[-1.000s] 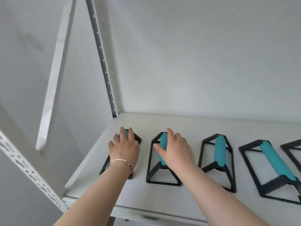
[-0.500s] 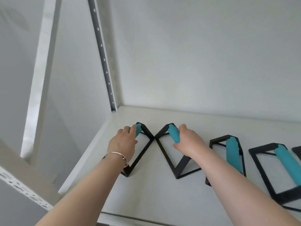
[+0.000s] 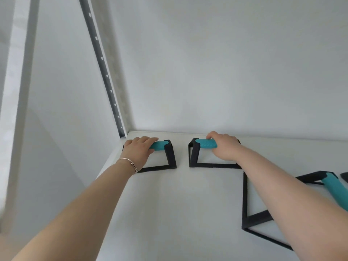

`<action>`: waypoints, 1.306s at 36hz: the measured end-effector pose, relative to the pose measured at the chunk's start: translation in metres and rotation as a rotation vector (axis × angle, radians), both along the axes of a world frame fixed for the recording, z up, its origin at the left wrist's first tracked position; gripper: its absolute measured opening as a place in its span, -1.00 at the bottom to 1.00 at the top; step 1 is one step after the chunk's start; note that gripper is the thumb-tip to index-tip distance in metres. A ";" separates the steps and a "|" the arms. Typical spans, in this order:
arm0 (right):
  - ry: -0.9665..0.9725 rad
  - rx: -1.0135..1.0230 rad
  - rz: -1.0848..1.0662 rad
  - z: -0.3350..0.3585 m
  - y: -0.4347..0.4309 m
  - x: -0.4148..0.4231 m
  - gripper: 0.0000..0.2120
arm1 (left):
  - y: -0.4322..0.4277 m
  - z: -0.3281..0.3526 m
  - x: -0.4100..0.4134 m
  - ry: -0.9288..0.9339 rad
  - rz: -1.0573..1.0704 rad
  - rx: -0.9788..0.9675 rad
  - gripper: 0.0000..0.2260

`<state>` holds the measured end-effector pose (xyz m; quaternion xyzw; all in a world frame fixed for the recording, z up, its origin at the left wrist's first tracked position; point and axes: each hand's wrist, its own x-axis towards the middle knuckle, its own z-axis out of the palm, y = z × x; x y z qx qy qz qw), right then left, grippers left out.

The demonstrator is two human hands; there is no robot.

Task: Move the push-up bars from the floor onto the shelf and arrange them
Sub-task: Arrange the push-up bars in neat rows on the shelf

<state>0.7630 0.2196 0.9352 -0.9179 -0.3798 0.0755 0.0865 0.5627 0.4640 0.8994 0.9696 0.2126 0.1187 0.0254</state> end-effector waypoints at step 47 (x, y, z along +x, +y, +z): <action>-0.078 0.162 -0.104 -0.023 0.070 0.046 -0.60 | 0.067 -0.010 0.089 -0.082 -0.067 0.015 -0.66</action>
